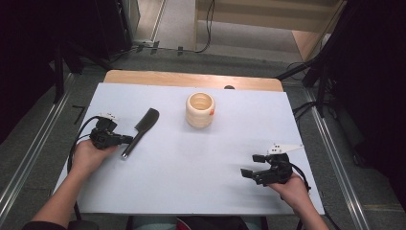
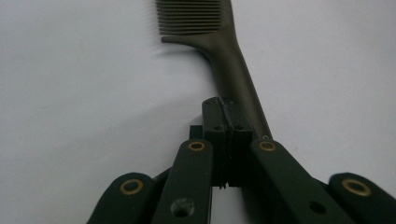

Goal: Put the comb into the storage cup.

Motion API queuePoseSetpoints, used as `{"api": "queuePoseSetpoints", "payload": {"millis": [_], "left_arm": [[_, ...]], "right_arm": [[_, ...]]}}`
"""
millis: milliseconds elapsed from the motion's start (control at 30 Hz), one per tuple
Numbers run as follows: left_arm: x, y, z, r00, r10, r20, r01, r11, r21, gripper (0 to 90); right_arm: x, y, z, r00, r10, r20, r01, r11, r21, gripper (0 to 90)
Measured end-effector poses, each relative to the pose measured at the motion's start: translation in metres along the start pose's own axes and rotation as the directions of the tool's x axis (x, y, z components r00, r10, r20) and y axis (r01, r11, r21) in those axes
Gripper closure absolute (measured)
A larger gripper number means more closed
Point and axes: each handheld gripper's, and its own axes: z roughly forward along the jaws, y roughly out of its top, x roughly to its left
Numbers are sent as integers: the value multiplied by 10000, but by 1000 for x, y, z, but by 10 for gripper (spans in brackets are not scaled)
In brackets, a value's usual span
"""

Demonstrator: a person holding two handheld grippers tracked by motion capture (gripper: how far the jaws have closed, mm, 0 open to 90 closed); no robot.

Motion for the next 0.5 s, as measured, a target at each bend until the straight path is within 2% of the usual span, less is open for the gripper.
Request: {"api": "queuePoseSetpoints", "payload": {"millis": [200,333,433,500], "left_arm": [[-3,-1,2,9996,-174,209,174,9998,-17,900],[-5,-1,3,9996,-129,244,127,9999,53,900],[-4,-1,3,9990,-346,281,348,9994,-72,889],[-4,-1,2,9989,-358,298,360,9993,-91,887]], "right_arm": [[0,0,1,10000,-15,-11,15,10000,9,128],[0,0,1,10000,-33,8,33,10000,22,128],[0,0,1,10000,-34,12,34,10000,24,128],[0,0,1,10000,-36,11,36,10000,22,128]]}}
